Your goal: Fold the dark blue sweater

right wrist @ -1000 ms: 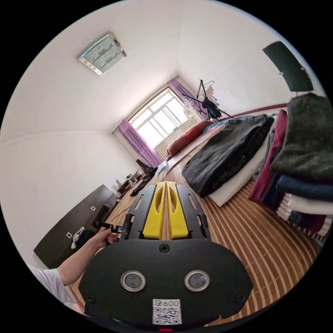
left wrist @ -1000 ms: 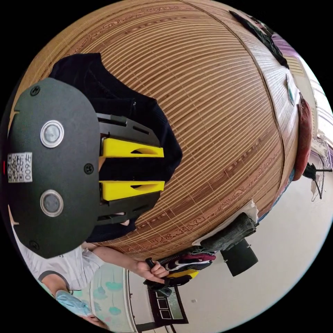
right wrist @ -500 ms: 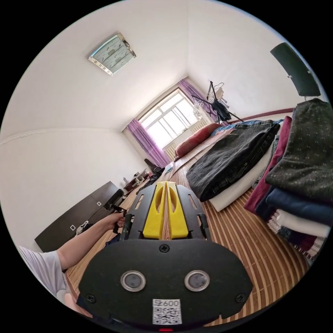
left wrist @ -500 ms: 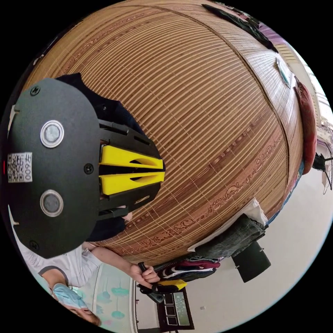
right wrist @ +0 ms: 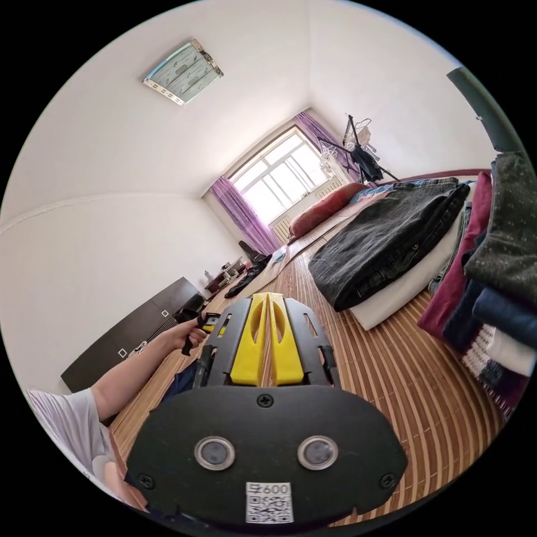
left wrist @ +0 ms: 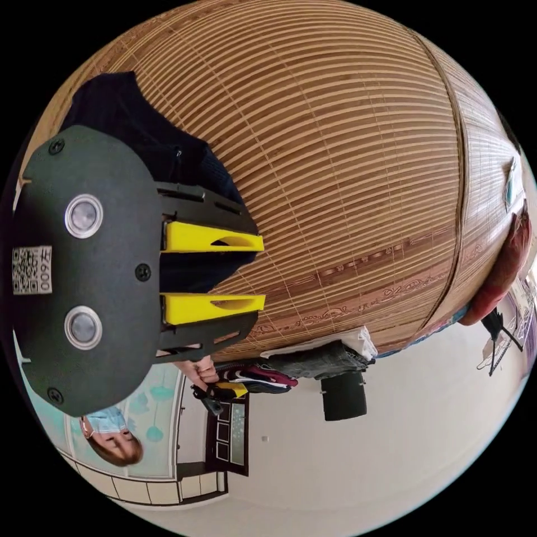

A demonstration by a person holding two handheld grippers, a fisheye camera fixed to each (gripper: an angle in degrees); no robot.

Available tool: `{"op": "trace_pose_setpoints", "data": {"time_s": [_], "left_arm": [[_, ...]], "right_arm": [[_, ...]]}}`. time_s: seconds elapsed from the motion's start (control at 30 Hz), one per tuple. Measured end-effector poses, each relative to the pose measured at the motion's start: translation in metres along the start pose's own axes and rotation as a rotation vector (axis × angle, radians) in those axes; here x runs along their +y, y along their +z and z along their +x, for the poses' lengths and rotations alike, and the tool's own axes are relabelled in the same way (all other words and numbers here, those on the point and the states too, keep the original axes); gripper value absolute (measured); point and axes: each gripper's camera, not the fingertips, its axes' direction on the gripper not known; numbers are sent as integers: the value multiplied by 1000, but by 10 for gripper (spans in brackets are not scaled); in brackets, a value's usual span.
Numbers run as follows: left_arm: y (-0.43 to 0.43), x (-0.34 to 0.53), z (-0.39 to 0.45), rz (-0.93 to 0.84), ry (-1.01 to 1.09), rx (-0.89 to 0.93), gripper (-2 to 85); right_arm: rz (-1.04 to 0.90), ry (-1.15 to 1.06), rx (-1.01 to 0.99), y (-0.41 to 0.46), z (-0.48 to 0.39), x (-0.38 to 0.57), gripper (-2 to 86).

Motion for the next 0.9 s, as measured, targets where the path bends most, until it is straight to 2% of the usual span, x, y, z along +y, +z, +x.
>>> {"op": "trace_pose_setpoints", "data": {"time_s": [0.1,0.23,0.3,0.33,0.53,0.67,0.77,0.83,0.9], "left_arm": [[-1,20,-7,-25,22,-71,88],[34,46,-38,-134,-8,-164,58],[49,55,-50,-121,-12,-226,38],[56,62,-55,-96,-5,-249,27],[82,101,-78,-30,37,-302,15],[101,152,-92,120,120,-389,29],[108,207,-105,234,182,-314,53],[123,264,-118,234,232,-166,66],[139,316,-124,228,259,-105,72]], "right_arm": [[-225,-120,-60,33,-27,-19,-9],[-894,-158,-207,132,-70,1,-9],[-992,-205,-156,156,-86,18,-9],[-1063,-255,-67,169,-93,30,-9],[-1021,-273,44,149,-108,7,-8],[-1008,-310,51,144,-127,8,-8],[-971,-318,13,129,-138,3,-9],[-901,-259,15,111,-133,-10,-9],[-837,-284,52,89,-132,-18,-9]]}}
